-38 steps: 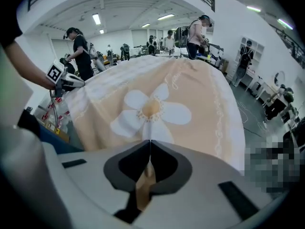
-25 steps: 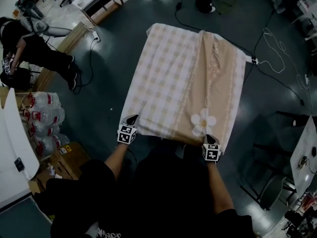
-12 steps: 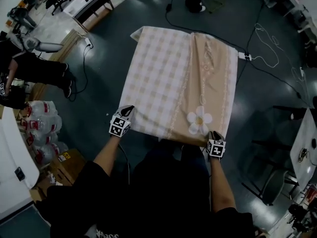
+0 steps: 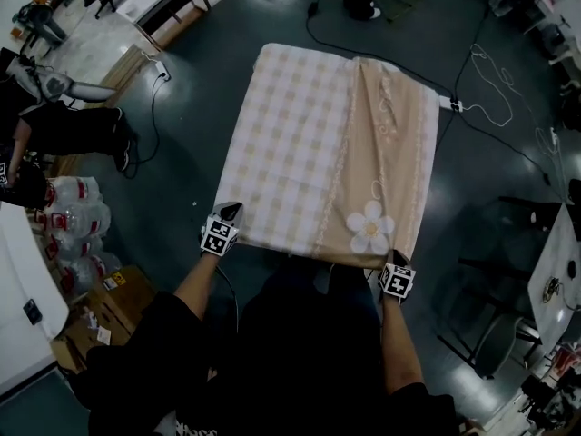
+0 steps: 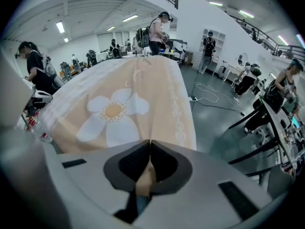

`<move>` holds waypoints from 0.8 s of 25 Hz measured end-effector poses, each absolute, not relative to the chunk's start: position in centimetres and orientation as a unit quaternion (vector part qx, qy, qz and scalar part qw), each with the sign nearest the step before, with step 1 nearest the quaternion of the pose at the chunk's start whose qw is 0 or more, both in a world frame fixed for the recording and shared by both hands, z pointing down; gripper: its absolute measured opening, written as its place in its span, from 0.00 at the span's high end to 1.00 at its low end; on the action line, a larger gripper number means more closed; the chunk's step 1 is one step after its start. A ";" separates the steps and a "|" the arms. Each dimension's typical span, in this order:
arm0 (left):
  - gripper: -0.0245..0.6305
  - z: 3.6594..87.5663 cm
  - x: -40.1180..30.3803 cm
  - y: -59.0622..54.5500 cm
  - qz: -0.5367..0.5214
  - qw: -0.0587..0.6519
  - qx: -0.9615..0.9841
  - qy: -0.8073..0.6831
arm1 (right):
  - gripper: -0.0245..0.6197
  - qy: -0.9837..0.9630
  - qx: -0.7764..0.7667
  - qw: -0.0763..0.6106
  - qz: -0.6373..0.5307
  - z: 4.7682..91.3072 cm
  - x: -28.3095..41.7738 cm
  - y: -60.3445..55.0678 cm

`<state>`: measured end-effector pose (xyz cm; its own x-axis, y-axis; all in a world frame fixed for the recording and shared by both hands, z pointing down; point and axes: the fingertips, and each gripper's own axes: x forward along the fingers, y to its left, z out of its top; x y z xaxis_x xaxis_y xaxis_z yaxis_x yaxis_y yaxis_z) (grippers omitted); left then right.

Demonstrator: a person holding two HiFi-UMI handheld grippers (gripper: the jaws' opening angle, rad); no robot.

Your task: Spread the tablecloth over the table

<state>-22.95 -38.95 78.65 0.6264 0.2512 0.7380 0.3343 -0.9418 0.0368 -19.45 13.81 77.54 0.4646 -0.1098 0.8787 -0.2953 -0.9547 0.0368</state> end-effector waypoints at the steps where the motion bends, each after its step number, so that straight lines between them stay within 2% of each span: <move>1: 0.94 78.4 -23.5 -38.6 -0.399 0.048 -0.902 -0.159 | 0.93 -0.116 0.851 0.093 0.504 77.3 -19.2 14.1; 8: 0.94 76.4 -24.1 -38.3 -0.380 -0.057 -0.919 -0.091 | 0.93 -0.128 0.848 0.105 0.503 75.4 -17.8 14.7; 11: 0.94 76.8 -25.0 -37.9 -0.378 -0.037 -0.920 -0.099 | 0.93 -0.140 0.844 0.116 0.504 76.0 -19.4 15.0; 15: 0.93 77.4 -25.4 -38.2 -0.391 0.033 -0.910 -0.131 | 0.93 -0.139 0.840 0.109 0.514 76.4 -20.1 14.7; 18: 0.94 76.7 -24.1 -38.1 -0.406 0.041 -0.902 -0.144 | 0.93 -0.148 0.835 0.096 0.521 75.7 -19.1 14.3; 20: 0.94 75.0 -21.7 -36.2 -0.377 0.047 -0.909 -0.170 | 0.93 -0.164 0.847 0.085 0.498 74.4 -17.3 13.8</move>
<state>-21.75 -36.19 74.99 0.6574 0.2743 0.7019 0.3447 -0.9377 0.0435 -17.29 13.80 74.39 0.4501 -0.1936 0.8718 -0.3623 -0.9318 -0.0199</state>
